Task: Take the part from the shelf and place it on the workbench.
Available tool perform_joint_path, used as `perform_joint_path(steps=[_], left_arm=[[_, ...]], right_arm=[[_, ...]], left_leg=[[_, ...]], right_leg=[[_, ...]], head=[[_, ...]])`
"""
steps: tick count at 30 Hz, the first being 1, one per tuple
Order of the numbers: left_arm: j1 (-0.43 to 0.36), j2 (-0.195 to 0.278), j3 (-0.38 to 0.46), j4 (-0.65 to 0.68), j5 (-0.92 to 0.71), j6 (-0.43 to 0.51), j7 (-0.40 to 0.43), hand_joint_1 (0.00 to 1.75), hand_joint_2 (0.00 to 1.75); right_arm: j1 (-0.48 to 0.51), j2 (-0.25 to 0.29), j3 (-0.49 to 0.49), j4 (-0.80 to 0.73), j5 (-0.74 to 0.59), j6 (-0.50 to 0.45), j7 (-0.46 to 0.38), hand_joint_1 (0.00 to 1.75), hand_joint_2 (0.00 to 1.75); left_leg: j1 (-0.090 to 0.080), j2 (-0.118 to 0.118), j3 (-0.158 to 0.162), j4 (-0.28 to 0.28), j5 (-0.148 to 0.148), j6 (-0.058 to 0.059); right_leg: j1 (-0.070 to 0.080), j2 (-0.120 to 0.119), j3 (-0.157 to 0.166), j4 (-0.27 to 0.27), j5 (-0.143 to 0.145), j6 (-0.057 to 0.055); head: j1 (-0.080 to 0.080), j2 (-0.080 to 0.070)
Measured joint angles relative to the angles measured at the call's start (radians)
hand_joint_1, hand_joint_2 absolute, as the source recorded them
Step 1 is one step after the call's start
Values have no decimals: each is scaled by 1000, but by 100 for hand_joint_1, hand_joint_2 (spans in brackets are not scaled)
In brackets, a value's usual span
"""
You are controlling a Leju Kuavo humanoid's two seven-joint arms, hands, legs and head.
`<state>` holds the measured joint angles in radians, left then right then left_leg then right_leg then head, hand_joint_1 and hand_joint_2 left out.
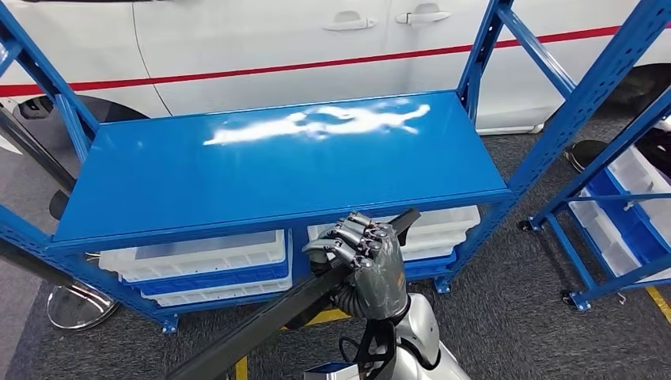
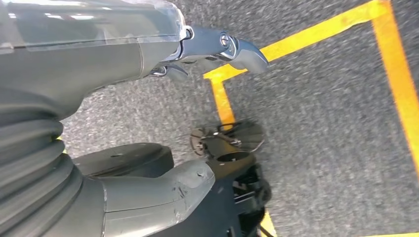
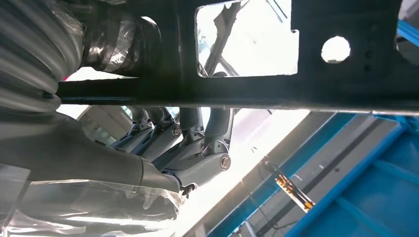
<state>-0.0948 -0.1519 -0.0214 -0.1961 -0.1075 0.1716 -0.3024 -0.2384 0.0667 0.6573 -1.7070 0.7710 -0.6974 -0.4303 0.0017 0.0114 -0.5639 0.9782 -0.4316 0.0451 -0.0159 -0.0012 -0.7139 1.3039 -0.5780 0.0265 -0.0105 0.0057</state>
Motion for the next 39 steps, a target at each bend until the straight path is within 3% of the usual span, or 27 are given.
perform_joint_path(steps=[1, 2, 3, 5, 7, 9, 11, 13, 14, 15, 16, 18, 20, 22, 23, 24, 25, 27, 28, 29, 30, 31, 33, 35, 36, 37, 39], left_arm=[[-1, -1, 0, 0, -3, -2, -1, 0, 175], [-2, -1, 0, 0, -6, -5, -2, 0, 175], [-4, -3, 0, 0, -8, -6, -2, 0, 175], [-8, -6, 0, 0, -9, -8, -3, 0, 175], [-11, -8, 0, 0, -10, -8, -3, 0, 175], [-10, -8, 0, 0, -10, -8, -3, 0, 175], [-9, -9, 0, 0, -10, -9, -5, 0, 175], [-11, -9, 0, 0, -11, -9, -8, 0, 175], [-12, -9, 0, 0, -11, -9, -10, 0, 175], [-12, -9, 0, 0, -11, -9, -10, 0, 175], [-12, -9, 0, 0, -11, -9, -11, 0, 175], [-14, -9, 0, 0, -12, -9, -11, 0, 175], [-19, -9, 0, 0, -16, -9, -12, 0, 175], [-24, -10, 0, 0, -19, -9, -12, 0, 175], [-25, -10, 0, 0, -19, -9, -12, 0, 175], [-25, -11, 0, 0, -20, -9, -12, 0, 175], [-26, -12, 0, 0, -20, -9, -12, 0, 175], [-28, -14, 0, 0, -20, -9, -12, 0, 175], [-28, -14, 0, 0, -20, -9, -12, 0, 175], [-28, -14, 0, 0, -20, -9, -12, 0, 175], [-28, -14, 0, 0, -20, -9, -12, 0, 175], [-28, -14, 0, 0, -20, -9, -12, 0, 175], [-28, -14, 0, 0, -20, -9, -12, 0, 175], [-28, -15, 0, -1, -20, -9, -13, 0, 175], [-27, -15, 0, -1, -21, -9, -13, 0, 175], [-27, -16, 0, -1, -21, -9, -13, 0, 175], [-25, -18, 0, -1, -21, -11, -12, 0, 175]], right_arm=[[0, -1, 0, 0, 4, 0, -1, 175, 175], [0, -2, 0, 0, 7, -1, -2, 175, 175], [0, -2, 0, 0, 9, -1, -2, 175, 175], [0, -2, 0, -4, 10, -1, 0, 175, 175], [1, -3, 0, -7, 9, -1, 2, 175, 175], [0, -3, 0, -8, 7, -1, 3, 175, 175], [-2, -4, 0, -8, 6, -1, 6, 175, 175], [-4, -5, 0, -8, 6, -1, 10, 175, 175], [-4, -5, 0, -7, 6, -1, 12, 175, 175], [-4, -5, 1, -7, 6, -1, 13, 175, 175], [-4, -5, 1, -7, 6, -1, 13, 175, 175], [-5, -5, 1, -7, 7, -1, 14, 175, 175], [-6, -5, 2, -8, 13, -1, 19, 175, 175], [-9, -6, 5, -8, 19, -1, 26, 175, 175], [-10, -6, 7, -8, 21, -1, 28, 175, 175], [-11, -7, 9, -8, 21, -1, 30, 175, 175], [-13, -8, 10, -8, 21, -1, 31, 175, 175], [-14, -12, 11, -8, 21, -1, 32, 175, 175], [-15, -14, 12, -8, 21, -1, 32, 175, 175], [-15, -15, 12, -8, 21, -1, 32, 175, 175], [-14, -17, 12, -8, 21, -1, 32, 175, 175], [-15, -18, 13, -8, 21, -1, 32, 175, 175], [-16, -20, 13, -8, 20, -1, 33, 175, 175], [-21, -21, 15, -8, 18, -1, 34, 175, 175], [-23, -21, 16, -8, 17, -1, 34, 175, 175], [-25, -22, 17, -8, 17, -1, 35, 175, 175], [-27, -22, 20, -7, 16, -1, 36, 175, 175]], left_leg=[[1, 1, -18, 7, 8, -3], [2, 1, -35, 17, 15, -6], [2, 1, -52, 29, 20, -10], [0, 0, -76, 50, 29, -21], [-1, -1, -85, 57, 42, -33], [4, -3, -95, 61, 40, -46], [9, -5, -117, 114, -28, -56], [11, -5, -143, 227, -127, -64], [12, -5, -149, 284, -154, -67], [12, -5, -144, 319, -156, -67], [11, -5, -125, 326, -138, -66], [10, -6, -39, 238, -86, -56], [4, -8, 65, 89, -88, -44], [-3, -9, 104, 12, -104, -35], [-3, -9, 99, 4, -95, -31], [-2, -7, 93, -2, -81, -27], [0, -4, 85, -8, -66, -19], [3, 0, 61, -13, -38, -7], [2, 0, 44, -11, -26, -2], [0, 1, 26, -6, -15, -1], [0, 1, 7, -1, -5, -2], [0, 2, -12, 5, 4, -3], [0, 2, -47, 20, 19, -8], [-1, 1, -73, 35, 31, -17], [-1, 1, -80, 38, 38, -23], [-1, 1, -84, 38, 47, -28], [0, -1, -88, 36, 56, -39]], right_leg=[[-2, 0, 22, -5, 28, 2], [-5, 0, 60, -44, 58, 4], [-7, 0, 108, -105, 68, 5], [-5, 1, 188, -223, 50, -1], [2, 3, 204, -262, 35, -16], [1, 1, 188, -263, 54, -35], [-2, -2, 164, -267, 79, -53], [0, -4, 134, -266, 102, -59], [1, -4, 118, -265, 114, -59], [3, -5, 102, -263, 125, -58], [3, -5, 86, -260, 137, -58], [5, -5, 59, -256, 157, -55], [6, -5, 45, -256, 177, -46], [5, -7, 42, -266, 199, -34], [4, -7, 42, -274, 211, -28], [4, -6, 39, -277, 212, -22], [4, -5, 33, -269, 193, -18], [2, -3, 9, -193, 100, -11], [2, -3, -5, -131, 48, -9], [2, -3, -15, -69, 16, -6], [2, -3, -17, -24, 9, -4], [1, -3, -6, -5, 24, -2], [0, -3, 66, -70, 77, -3], [4, -2, 161, -203, 74, -11], [8, -2, 189, -250, 62, -16], [11, -1, 200, -275, 53, -20], [10, -3, 194, -287, 66, -33]], head=[[0, 0], [0, 0], [0, 0], [0, 0], [0, 0], [0, 0], [0, 0], [0, 0], [0, 0], [0, 0], [0, 0], [-1, 0], [-1, 0], [-1, 0], [0, 0], [0, 0], [0, 0], [0, 0], [0, 0], [0, 0], [0, 0], [0, 0], [0, 0], [0, 0], [0, 0], [0, 0], [0, 0]])
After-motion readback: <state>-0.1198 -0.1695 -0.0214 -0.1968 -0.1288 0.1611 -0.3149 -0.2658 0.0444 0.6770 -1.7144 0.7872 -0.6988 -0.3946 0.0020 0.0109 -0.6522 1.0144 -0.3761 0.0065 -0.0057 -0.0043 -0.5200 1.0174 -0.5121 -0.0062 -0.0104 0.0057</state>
